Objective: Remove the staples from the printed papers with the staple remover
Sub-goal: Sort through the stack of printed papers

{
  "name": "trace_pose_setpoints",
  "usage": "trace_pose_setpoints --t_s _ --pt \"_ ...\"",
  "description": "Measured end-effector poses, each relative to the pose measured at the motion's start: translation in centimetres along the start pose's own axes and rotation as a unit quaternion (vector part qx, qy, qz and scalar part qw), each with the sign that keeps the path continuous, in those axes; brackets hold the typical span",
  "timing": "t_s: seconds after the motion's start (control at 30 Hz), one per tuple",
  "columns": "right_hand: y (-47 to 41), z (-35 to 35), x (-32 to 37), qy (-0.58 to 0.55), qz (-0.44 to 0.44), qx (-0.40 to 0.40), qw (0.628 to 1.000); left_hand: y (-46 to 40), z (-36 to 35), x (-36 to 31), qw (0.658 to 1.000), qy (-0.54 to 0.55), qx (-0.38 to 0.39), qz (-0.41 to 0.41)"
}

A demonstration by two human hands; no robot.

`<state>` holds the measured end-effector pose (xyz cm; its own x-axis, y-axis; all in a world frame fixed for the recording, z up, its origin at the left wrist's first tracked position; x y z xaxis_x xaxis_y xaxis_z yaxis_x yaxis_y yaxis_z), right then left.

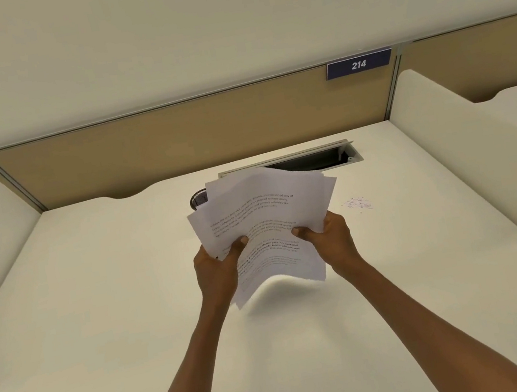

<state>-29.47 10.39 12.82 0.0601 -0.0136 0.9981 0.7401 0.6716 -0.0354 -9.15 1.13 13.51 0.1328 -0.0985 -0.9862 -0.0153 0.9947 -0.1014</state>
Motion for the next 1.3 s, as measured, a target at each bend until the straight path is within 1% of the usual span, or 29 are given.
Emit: trace_pose_setpoints --t_s 0.17,0.33,0.47,0.57,0.8,0.87,0.93,1.03,1.13,1.2,1.3 --pt "-0.5 0.5 1.8 0.004 0.029 0.004 1.000 -0.5 0.5 -0.9 1.000 0.018 0.000 -0.015" --pt "-0.4 0.2 1.5 0.004 0.010 0.006 1.000 -0.5 0.1 -0.6 1.000 0.008 0.023 -0.012" --pt "-0.2 0.1 0.9 0.004 0.010 0.004 1.000 -0.3 -0.1 -0.2 0.999 0.018 0.025 -0.009" --pt "-0.1 0.0 1.1 0.008 0.028 -0.009 1.000 -0.3 -0.2 -0.3 0.999 0.031 0.015 -0.008" --pt "0.0 -0.7 4.1 0.008 0.106 -0.058 0.993 -0.4 -0.8 -2.6 0.996 0.031 -0.045 -0.071" --pt "0.0 -1.0 4.0 0.025 0.118 -0.057 0.991 -0.4 -1.0 -2.2 0.995 0.021 -0.058 -0.077" --pt "0.1 -1.3 2.7 0.049 0.098 -0.037 0.993 0.0 -1.2 -0.9 0.996 0.003 -0.053 -0.067" --pt "0.7 -1.4 0.1 0.065 0.043 -0.013 0.997 0.7 -1.3 1.9 0.999 -0.022 -0.030 -0.038" --pt "0.8 -1.1 -1.0 0.051 0.003 -0.031 0.998 0.7 -1.3 2.7 0.999 -0.028 -0.025 -0.024" --pt "0.5 -1.1 -0.8 0.043 0.000 -0.035 0.998 0.6 -1.2 1.9 0.999 -0.026 -0.018 -0.035" --pt "0.1 -1.1 0.8 0.037 0.024 -0.024 0.999 0.1 -1.0 0.5 0.998 -0.014 -0.014 -0.056"
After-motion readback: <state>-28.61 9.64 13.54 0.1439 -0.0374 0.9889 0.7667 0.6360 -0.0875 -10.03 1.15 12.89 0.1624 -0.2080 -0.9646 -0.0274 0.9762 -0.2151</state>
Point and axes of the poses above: each hand's wrist, its own y-axis away from the middle knuckle, its own z-axis out of the back of the hand, x = y × z, the point moved 2 cm from there along -y, towards the middle knuckle, and after that the axes turned 10 degrees about -x, right-handed, at the moved point
